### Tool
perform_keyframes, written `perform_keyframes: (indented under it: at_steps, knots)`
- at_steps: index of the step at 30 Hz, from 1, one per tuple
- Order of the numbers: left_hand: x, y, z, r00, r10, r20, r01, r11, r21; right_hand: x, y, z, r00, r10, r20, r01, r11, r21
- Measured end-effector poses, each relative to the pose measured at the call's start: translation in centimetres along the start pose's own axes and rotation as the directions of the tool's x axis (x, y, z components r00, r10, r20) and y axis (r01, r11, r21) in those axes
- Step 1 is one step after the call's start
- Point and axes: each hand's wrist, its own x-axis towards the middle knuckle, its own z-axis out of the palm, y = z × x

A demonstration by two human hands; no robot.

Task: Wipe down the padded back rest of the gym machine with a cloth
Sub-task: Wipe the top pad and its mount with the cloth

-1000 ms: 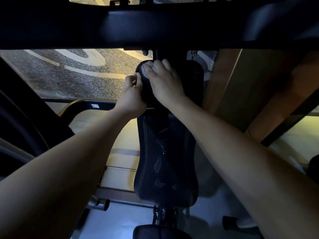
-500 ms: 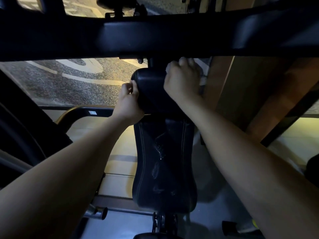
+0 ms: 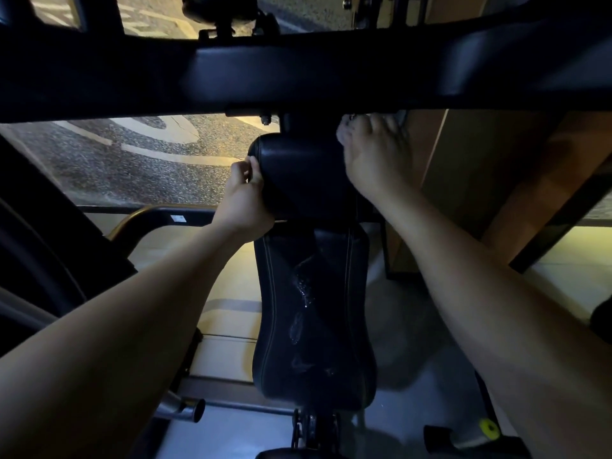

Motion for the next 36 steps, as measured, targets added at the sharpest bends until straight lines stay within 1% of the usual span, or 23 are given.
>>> perform_keyframes:
  at_steps: [2, 3, 5, 7, 10, 13, 15, 17, 19, 20, 22, 24, 27, 29, 30, 32, 34, 36]
  knots:
    - [0.0, 0.0, 0.1, 1.000, -0.011, -0.004, 0.011, 1.000, 0.004, -1.3, 1.3, 0.6, 0.991, 0.127, 0.028, -0.130, 0.981, 0.144]
    - [0.0, 0.1, 0.2, 1.000, -0.013, -0.009, 0.014, 1.000, 0.014, -2.1, 1.6, 0.8, 0.983, 0.177, 0.042, -0.182, 0.955, 0.235]
    - [-0.2, 0.3, 0.4, 0.999, -0.013, -0.030, 0.014, 0.999, 0.037, -4.0, 1.8, 1.2, 0.970, 0.227, 0.087, -0.243, 0.892, 0.382]
    - [-0.2, 0.6, 0.5, 0.999, -0.014, -0.040, 0.016, 0.999, 0.045, -6.2, 1.2, 1.3, 0.956, 0.262, 0.130, -0.293, 0.857, 0.424]
    - [-0.2, 0.7, 0.3, 0.999, -0.036, -0.015, 0.037, 0.998, 0.046, -10.0, 0.1, 1.8, 0.935, 0.269, 0.232, -0.352, 0.788, 0.505]
    - [-0.2, 1.1, -0.8, 0.997, -0.063, 0.047, 0.060, 0.996, 0.070, -11.6, -0.3, 1.1, 0.878, 0.282, 0.386, -0.458, 0.726, 0.513]
    - [-0.6, 1.4, -1.6, 0.990, -0.103, 0.094, 0.097, 0.993, 0.061, -11.7, -0.4, -0.4, 0.840, 0.296, 0.456, -0.524, 0.661, 0.537]
    - [-1.5, 1.6, -1.9, 0.993, -0.108, 0.053, 0.107, 0.994, 0.026, -11.6, -0.5, -1.7, 0.810, 0.310, 0.499, -0.571, 0.614, 0.546]
    - [-3.5, 2.1, -1.4, 0.998, -0.051, -0.040, 0.049, 0.997, -0.051, -11.5, -0.6, -2.4, 0.774, 0.273, 0.571, -0.617, 0.526, 0.585]
    - [-4.7, 2.5, -0.8, 0.998, -0.015, -0.068, 0.006, 0.991, -0.132, -11.3, -0.7, -2.8, 0.756, 0.255, 0.602, -0.639, 0.482, 0.599]
    - [-7.0, 3.4, 0.4, 0.995, 0.068, -0.069, -0.086, 0.950, -0.300, -11.1, -1.2, -3.3, 0.723, 0.249, 0.644, -0.678, 0.435, 0.593]
    - [-8.4, 4.2, 1.3, 0.987, 0.147, -0.063, -0.160, 0.911, -0.380, -10.9, -2.0, -4.0, 0.689, 0.253, 0.679, -0.719, 0.365, 0.592]
    - [-9.2, 4.6, 1.5, 0.968, 0.244, -0.063, -0.246, 0.860, -0.448, -10.9, -3.5, -4.5, 0.695, 0.208, 0.688, -0.717, 0.277, 0.640]
    - [-9.3, 4.6, 1.3, 0.966, 0.244, -0.088, -0.256, 0.843, -0.474, -10.8, -4.3, -4.8, 0.703, 0.165, 0.692, -0.710, 0.229, 0.666]
    - [-9.4, 4.5, 1.1, 0.971, 0.224, -0.086, -0.237, 0.832, -0.501, -10.8, -4.5, -4.8, 0.700, 0.157, 0.696, -0.713, 0.213, 0.668]
    - [-9.2, 4.0, 0.6, 0.981, 0.181, -0.075, -0.193, 0.822, -0.536, -10.7, -4.5, -5.0, 0.691, 0.168, 0.703, -0.721, 0.219, 0.657]
    - [-9.1, 3.5, 0.0, 0.987, 0.139, -0.084, -0.162, 0.854, -0.494, -10.7, -4.3, -5.1, 0.680, 0.163, 0.715, -0.731, 0.229, 0.643]
    - [-9.1, 3.6, -0.4, 0.985, 0.109, -0.134, -0.157, 0.889, -0.429, -10.8, -4.5, -5.3, 0.654, 0.115, 0.748, -0.748, 0.247, 0.616]
